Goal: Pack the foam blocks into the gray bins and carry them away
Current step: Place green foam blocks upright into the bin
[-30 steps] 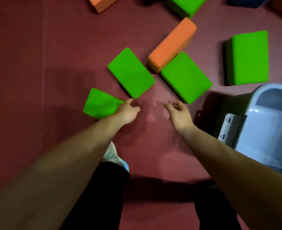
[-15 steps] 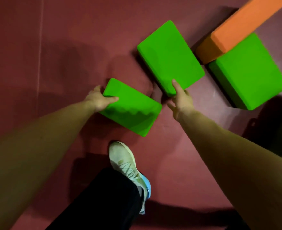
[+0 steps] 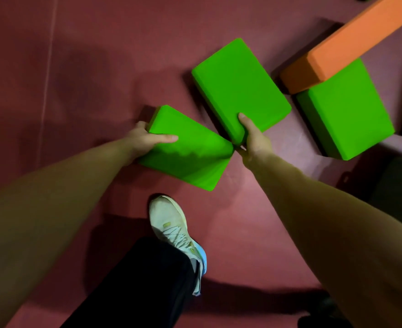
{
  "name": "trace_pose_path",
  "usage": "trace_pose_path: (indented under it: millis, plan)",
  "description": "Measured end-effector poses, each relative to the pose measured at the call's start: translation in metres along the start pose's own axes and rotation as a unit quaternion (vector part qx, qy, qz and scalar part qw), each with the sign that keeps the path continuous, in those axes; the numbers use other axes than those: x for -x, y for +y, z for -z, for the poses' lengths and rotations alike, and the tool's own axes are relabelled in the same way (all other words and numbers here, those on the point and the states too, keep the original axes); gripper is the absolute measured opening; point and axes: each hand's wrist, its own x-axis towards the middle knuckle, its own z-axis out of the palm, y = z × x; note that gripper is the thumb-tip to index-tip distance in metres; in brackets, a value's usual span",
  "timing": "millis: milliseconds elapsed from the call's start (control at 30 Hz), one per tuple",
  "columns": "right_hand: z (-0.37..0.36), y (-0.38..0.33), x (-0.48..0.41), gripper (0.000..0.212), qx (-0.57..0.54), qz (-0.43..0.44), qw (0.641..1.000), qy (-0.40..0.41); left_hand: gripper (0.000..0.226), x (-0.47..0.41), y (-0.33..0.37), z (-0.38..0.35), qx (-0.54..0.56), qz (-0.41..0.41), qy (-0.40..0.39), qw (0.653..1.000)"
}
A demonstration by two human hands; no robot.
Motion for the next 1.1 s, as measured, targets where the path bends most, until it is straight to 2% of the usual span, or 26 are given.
trace_pose_path:
  millis: [67, 133, 167, 200, 267, 333, 367, 467, 533, 600, 700, 867, 967, 1100]
  plan:
    - [0.008, 0.000, 0.024, 0.053, 0.012, 0.015, 1.000, 0.006, 0.089, 0.030, 0.005, -0.001, -0.013, -0.011, 0.060, 0.998]
    - [0.015, -0.001, 0.045, 0.040, 0.031, 0.031, 0.999, 0.009, 0.092, 0.058, 0.011, -0.004, -0.029, -0.020, 0.077, 0.996]
    - [0.018, -0.004, 0.060, 0.041, 0.043, 0.035, 0.998, 0.010, 0.089, 0.074, 0.013, -0.003, -0.047, -0.024, 0.083, 0.995]
    - [0.024, -0.007, 0.074, 0.048, 0.051, 0.040, 0.998, 0.011, 0.089, 0.092, 0.017, -0.006, -0.070, -0.029, 0.091, 0.993]
    - [0.038, -0.014, 0.096, 0.078, 0.069, 0.061, 0.995, 0.030, 0.104, 0.122, 0.026, -0.012, -0.106, -0.033, 0.117, 0.987]
    - [0.061, -0.023, 0.114, 0.089, 0.101, 0.114, 0.987, 0.042, 0.114, 0.154, 0.037, -0.020, -0.132, -0.046, 0.126, 0.982]
    - [0.072, -0.030, 0.124, 0.084, 0.111, 0.134, 0.984, 0.036, 0.114, 0.168, 0.043, -0.024, -0.135, -0.053, 0.125, 0.981]
    - [0.125, -0.063, 0.152, 0.051, 0.108, 0.169, 0.980, 0.017, 0.104, 0.229, 0.077, -0.056, -0.153, -0.067, 0.129, 0.977]
    - [0.154, -0.082, 0.163, 0.054, 0.102, 0.186, 0.977, 0.017, 0.097, 0.264, 0.094, -0.079, -0.152, -0.067, 0.161, 0.973]
    - [0.201, -0.109, 0.181, 0.063, 0.114, 0.195, 0.974, 0.022, 0.086, 0.302, 0.119, -0.117, -0.146, -0.078, 0.190, 0.968]
    - [0.286, -0.153, 0.209, 0.060, 0.101, 0.212, 0.971, 0.038, 0.072, 0.358, 0.159, -0.187, -0.124, -0.104, 0.223, 0.961]
    - [0.439, -0.214, 0.244, 0.057, 0.085, 0.228, 0.968, 0.056, 0.073, 0.442, 0.224, -0.298, -0.150, -0.131, 0.302, 0.932]
    - [0.534, -0.231, 0.269, 0.059, 0.076, 0.222, 0.970, 0.065, 0.071, 0.488, 0.259, -0.364, -0.163, -0.144, 0.315, 0.924]
    - [0.624, -0.237, 0.285, 0.056, 0.056, 0.209, 0.970, 0.112, 0.068, 0.522, 0.292, -0.442, -0.210, -0.178, 0.298, 0.914]
